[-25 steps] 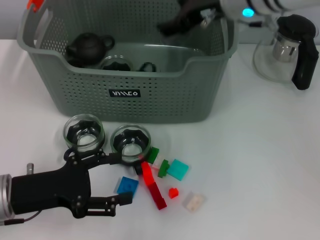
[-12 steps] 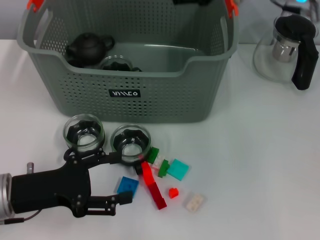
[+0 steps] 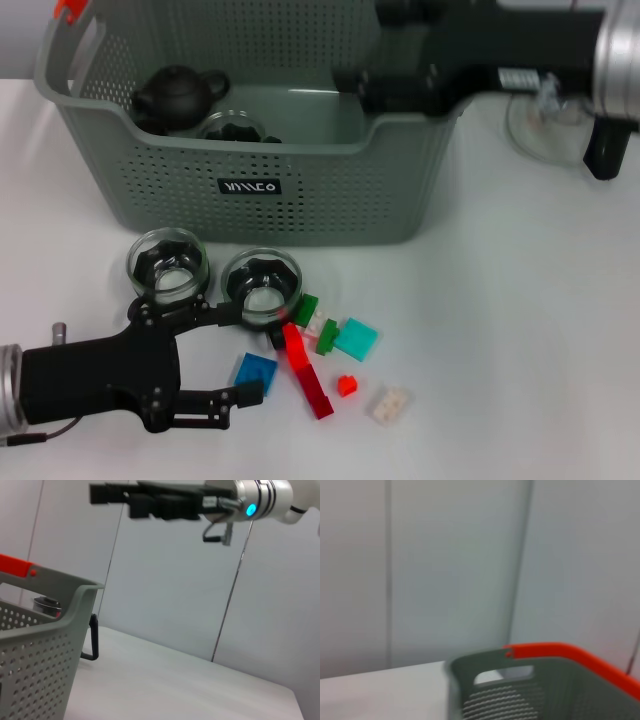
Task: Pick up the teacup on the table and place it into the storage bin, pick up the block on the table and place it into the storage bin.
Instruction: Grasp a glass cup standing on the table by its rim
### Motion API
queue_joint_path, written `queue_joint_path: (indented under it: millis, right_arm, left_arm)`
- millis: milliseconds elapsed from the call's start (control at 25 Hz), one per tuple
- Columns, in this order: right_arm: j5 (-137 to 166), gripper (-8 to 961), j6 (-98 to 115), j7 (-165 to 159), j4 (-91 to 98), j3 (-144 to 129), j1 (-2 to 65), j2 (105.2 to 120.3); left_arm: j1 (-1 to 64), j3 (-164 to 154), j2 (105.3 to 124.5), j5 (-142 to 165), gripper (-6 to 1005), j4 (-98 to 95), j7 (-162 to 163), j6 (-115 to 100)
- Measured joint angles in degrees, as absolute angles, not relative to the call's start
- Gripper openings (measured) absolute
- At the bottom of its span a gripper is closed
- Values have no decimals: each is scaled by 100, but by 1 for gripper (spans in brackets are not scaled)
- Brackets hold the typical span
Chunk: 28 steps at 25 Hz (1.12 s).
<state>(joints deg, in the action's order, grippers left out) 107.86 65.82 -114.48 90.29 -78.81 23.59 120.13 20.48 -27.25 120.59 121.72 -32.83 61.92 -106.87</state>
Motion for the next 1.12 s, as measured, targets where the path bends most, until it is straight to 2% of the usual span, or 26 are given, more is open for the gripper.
queue_joint_path:
  millis: [480, 1120]
  right_arm:
    - [10708, 826, 8224, -10486, 8715, -7642, 1819, 12013]
    - [10811, 823, 8794, -10442, 8129, -7497, 1848, 11997]
  left_arm:
    - [2094, -2724, 12045, 12170, 948, -3289, 6323, -10681]
    - [2113, -2724, 12023, 12174, 948, -4337, 7638, -10629]
